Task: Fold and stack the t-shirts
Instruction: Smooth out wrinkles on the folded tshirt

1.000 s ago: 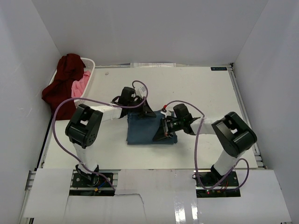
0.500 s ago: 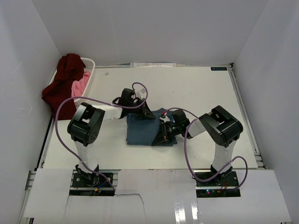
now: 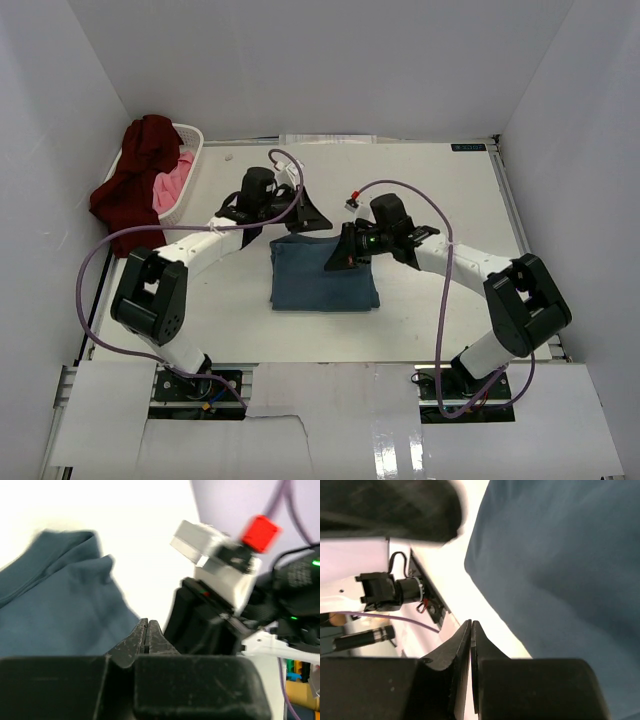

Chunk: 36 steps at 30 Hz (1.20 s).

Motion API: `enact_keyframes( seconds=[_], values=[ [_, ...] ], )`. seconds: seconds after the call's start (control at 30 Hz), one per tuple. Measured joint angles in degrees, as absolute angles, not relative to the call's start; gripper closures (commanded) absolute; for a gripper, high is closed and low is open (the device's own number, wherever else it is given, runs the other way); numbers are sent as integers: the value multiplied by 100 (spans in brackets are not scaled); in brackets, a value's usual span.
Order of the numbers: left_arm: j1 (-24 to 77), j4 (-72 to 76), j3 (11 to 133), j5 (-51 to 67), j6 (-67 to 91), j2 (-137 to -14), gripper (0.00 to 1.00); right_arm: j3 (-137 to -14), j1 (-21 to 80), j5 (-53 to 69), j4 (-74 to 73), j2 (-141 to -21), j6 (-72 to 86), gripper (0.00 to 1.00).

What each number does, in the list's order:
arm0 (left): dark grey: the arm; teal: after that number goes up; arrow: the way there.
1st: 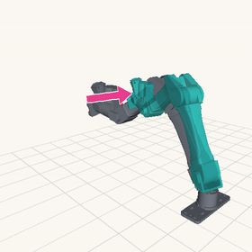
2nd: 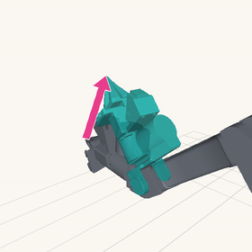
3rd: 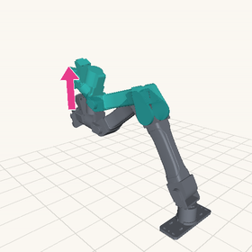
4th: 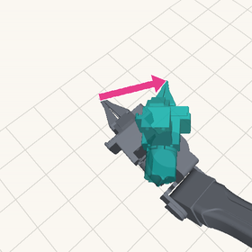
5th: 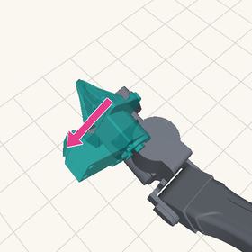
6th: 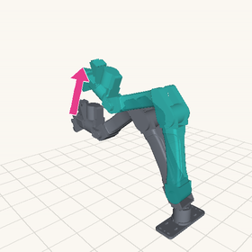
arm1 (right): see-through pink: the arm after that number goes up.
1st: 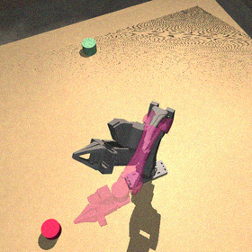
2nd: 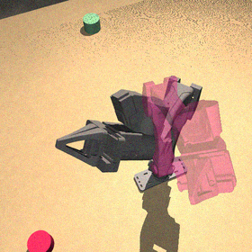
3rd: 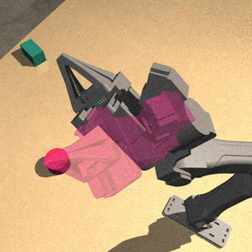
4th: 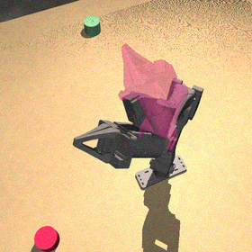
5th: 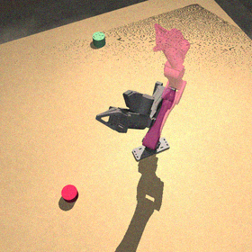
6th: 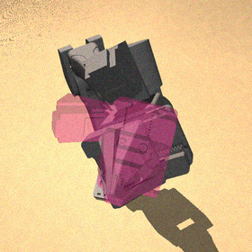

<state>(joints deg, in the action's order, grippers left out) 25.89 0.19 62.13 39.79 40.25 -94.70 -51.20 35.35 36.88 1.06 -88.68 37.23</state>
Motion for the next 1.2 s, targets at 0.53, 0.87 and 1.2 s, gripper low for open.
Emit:
enact_keyframes(
  seconds=[0.53, 0.87, 1.2],
  values=[
    [2600, 902, 4869, 4589, 4582, -9360, 97, -5618, 2768, 3076, -794, -9942, 2775, 92],
    [2600, 1514, 4438, 4814, 4716, -9994, 98, -5734, 2600, 3496, -598, -10753, 2633, 92],
    [2600, 1507, 4287, 4550, 4521, -10527, 97, -5767, 2593, 3465, -626, -10753, 2567, 92]
  ],
)
